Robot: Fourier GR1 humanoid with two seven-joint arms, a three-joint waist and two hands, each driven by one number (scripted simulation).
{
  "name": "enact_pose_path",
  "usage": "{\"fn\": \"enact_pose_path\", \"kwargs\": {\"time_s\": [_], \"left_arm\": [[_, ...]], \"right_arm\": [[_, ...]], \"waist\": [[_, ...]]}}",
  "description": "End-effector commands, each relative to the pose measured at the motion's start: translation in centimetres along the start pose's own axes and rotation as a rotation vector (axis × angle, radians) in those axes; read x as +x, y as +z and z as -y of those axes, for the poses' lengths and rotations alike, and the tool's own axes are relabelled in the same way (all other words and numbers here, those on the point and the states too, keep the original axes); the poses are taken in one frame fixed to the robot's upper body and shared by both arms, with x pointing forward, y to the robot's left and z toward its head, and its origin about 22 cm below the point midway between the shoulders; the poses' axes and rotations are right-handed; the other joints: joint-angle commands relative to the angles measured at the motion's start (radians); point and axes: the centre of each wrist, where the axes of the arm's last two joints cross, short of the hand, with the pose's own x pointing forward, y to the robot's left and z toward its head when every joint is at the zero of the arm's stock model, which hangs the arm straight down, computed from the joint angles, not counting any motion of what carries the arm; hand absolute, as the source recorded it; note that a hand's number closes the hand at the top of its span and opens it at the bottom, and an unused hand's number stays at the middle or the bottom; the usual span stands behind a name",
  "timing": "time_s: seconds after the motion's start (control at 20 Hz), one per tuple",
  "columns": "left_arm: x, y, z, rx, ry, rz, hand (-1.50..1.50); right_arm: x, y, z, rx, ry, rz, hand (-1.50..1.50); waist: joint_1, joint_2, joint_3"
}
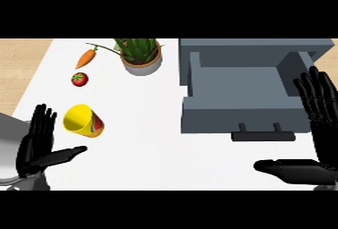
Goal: Pick up the cup, place it into the drawer and close the drawer
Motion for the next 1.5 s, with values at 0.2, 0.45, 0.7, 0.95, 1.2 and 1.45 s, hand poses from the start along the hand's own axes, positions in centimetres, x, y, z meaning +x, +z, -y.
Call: {"fn": "enact_pose_path", "kwargs": {"time_s": [0.2, 0.45, 0.7, 0.95, 1.2, 1.45], "left_arm": [[-4.8, 0.1, -1.3, 0.025, 0.029, -0.014, -1.50], [-6.4, 0.1, -1.9, 0.037, 0.053, 0.016, -1.50], [-6.9, 0.2, -2.5, 0.040, 0.050, 0.044, -1.50], [-7.4, 0.6, -2.2, 0.024, 0.021, 0.058, -1.50], [-6.9, -0.3, -2.4, 0.022, 0.035, 0.066, -1.50], [-7.2, -0.4, -1.4, 0.024, 0.063, 0.074, -1.50]], "right_arm": [[-1.4, -1.2, -1.0, -0.008, 0.005, -0.004, -1.50], [-1.3, 0.9, -0.1, 0.021, -0.010, -0.024, -1.50], [-0.4, -0.4, 1.2, 0.030, -0.011, -0.011, -1.50], [0.3, -0.5, -1.8, 0.018, -0.013, 0.016, -1.50], [0.5, -0.6, -1.3, 0.032, -0.035, 0.008, -1.50], [-1.0, -0.6, 0.1, 0.052, -0.011, -0.005, -1.50]], "waist": [[-0.002, 0.002, 0.000], [-0.009, 0.003, -0.001], [-0.009, 0.003, -0.001], [-0.011, 0.004, -0.002], [-0.025, 0.009, -0.004], [-0.021, 0.009, -0.003]]}}
